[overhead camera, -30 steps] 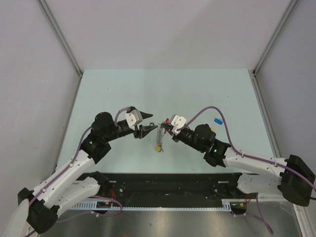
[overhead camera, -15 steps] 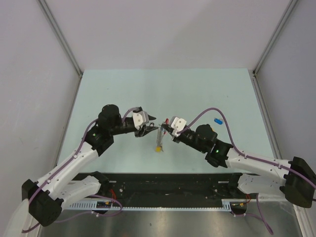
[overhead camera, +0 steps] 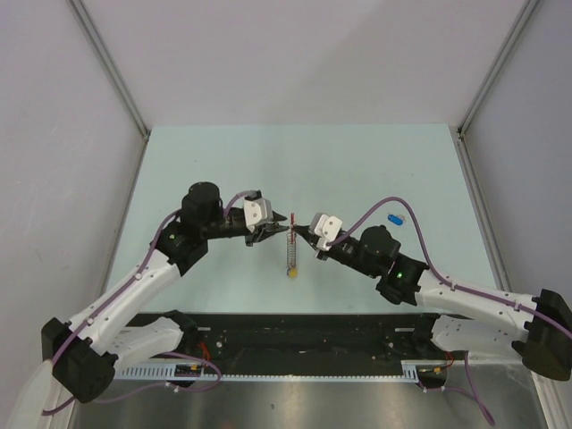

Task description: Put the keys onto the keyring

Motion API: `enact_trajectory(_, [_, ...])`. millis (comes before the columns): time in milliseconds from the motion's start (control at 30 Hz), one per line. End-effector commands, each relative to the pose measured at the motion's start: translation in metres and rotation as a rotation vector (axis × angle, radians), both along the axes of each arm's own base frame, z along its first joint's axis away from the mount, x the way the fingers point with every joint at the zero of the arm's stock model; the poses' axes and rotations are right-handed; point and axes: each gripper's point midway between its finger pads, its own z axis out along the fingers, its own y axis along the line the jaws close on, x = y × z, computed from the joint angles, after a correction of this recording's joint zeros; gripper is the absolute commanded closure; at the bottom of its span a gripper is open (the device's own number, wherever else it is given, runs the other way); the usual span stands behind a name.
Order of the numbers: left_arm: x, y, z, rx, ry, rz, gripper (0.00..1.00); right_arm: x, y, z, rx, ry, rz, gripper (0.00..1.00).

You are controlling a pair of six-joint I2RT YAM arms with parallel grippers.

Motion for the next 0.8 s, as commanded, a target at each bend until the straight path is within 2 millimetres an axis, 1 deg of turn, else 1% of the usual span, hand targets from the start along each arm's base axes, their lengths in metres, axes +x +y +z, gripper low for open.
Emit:
enact_trajectory(0, [-0.004,-0.004,0.013,-0.008,-0.031,-0.046,0.73,-0.006,-0.002,0.052,0.103,-0.083,0.015,1.00])
enact_trajectory(133, [-0.007,-0.007,0.010,-0.001,-0.031,-0.049,0.74,-0.007,-0.001,0.053,0.106,-0.084,0.018,1.00])
enact_trajectory(367, [-0.015,-0.013,0.017,-0.032,-0.030,-0.082,0.74,-0.008,0.000,0.053,0.099,-0.082,0.017,1.00])
enact_trajectory(467, [-0.016,-0.014,0.016,-0.032,-0.023,-0.087,0.75,-0.008,0.000,0.053,0.099,-0.082,0.017,1.00])
enact_trajectory(633, [-0.015,-0.014,0.016,-0.030,-0.019,-0.077,0.83,-0.007,0.001,0.051,0.095,-0.079,0.015,1.00])
enact_trajectory(667, [-0.016,-0.014,0.017,-0.034,-0.021,-0.077,0.88,-0.007,0.002,0.051,0.094,-0.078,0.015,1.00])
enact_trajectory(767, [-0.015,-0.013,0.021,-0.046,-0.019,-0.063,1.00,-0.006,0.001,0.051,0.096,-0.074,0.008,1.00])
